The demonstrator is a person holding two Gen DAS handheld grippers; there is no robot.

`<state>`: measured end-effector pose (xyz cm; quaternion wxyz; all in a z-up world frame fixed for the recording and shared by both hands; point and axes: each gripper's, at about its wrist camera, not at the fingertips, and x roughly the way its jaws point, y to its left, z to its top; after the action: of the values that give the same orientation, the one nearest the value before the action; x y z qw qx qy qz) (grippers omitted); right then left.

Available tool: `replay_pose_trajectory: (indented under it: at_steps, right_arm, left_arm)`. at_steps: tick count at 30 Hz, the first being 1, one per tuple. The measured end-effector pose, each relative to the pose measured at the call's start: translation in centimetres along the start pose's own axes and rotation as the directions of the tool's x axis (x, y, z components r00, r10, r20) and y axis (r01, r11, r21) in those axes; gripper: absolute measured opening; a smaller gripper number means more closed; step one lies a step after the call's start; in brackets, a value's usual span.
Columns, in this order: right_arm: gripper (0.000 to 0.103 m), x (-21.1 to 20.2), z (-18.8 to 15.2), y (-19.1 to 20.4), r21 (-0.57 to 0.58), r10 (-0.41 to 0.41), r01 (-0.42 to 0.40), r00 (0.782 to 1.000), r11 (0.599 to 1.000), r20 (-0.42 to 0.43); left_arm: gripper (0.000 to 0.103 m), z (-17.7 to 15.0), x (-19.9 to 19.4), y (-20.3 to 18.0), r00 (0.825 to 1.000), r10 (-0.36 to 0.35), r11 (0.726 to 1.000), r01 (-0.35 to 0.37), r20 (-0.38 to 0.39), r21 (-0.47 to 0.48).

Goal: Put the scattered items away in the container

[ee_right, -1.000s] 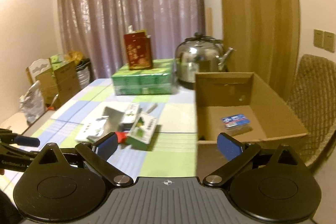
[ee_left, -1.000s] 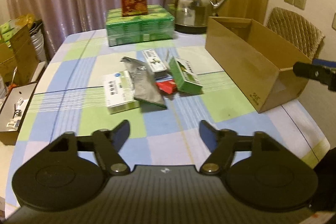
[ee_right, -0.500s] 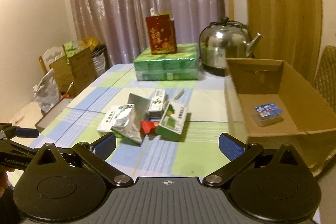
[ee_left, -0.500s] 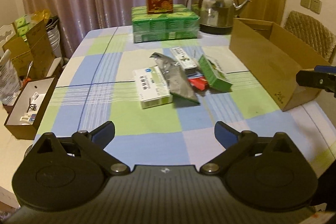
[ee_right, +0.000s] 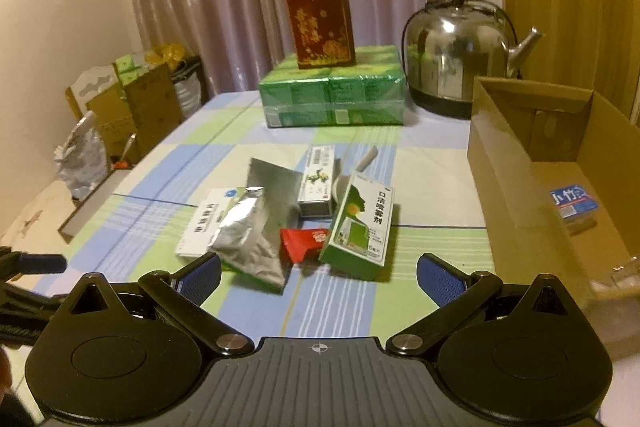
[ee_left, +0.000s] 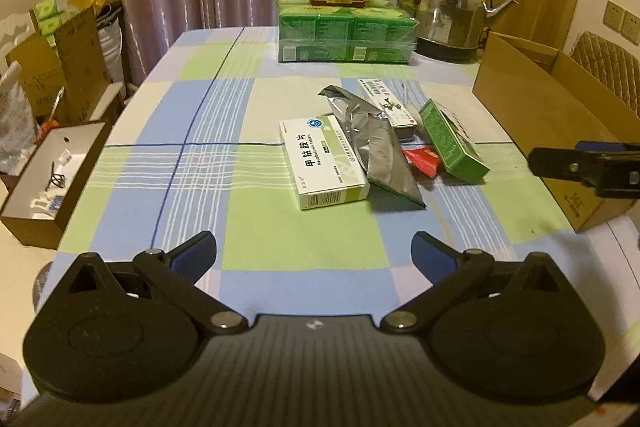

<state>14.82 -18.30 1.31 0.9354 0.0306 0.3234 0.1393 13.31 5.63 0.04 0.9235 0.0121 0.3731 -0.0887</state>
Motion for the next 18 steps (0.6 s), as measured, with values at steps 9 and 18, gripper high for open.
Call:
replay_pose_trajectory:
  at_steps: [9,18]
  right_arm:
    - [0.100,6.1,0.5,-1.9,0.046,-0.044,0.046,0.998,0.998,-0.042]
    - [0.072,10.5,0.3,-3.8,0.106,-0.041,0.052,0.994,0.993,-0.103]
  left_arm:
    - [0.102,1.5,4.4,0.3,1.000,-0.008,1.000,0.008,-0.020,0.008]
    - [0.102,2.5,7.4,1.1,1.000,-0.010,0.999,0.009,-0.014,-0.037]
